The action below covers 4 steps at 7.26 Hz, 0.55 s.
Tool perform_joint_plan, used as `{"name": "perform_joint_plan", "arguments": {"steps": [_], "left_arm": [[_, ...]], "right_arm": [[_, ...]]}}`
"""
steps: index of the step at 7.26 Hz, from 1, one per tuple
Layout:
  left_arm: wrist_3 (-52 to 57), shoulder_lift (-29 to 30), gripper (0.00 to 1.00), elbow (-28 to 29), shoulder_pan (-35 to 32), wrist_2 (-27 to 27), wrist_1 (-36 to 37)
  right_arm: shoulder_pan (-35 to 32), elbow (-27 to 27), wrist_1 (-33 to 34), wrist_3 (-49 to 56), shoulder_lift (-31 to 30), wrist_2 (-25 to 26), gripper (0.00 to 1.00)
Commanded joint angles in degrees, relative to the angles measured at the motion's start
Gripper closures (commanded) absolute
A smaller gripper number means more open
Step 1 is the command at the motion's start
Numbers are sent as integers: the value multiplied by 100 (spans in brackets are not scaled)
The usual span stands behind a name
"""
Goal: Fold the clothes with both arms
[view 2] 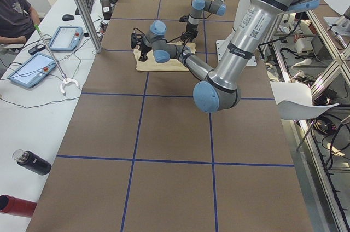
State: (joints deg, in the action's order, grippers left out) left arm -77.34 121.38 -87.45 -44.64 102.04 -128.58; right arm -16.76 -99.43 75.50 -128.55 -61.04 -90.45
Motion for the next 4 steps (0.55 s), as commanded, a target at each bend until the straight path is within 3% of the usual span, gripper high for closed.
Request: {"name": "perform_joint_plan", "arguments": {"steps": [1,3,4], "left_arm": [[0,0,27,0,0,0,0],[0,0,27,-9,0,0,0],[0,0,27,-9,0,0,0]], "right_arm": [[6,29,0,-3,13,1,42],[6,20,-9,-12,13,1,90],[6,11,-9,-12,22,1,100]]}}
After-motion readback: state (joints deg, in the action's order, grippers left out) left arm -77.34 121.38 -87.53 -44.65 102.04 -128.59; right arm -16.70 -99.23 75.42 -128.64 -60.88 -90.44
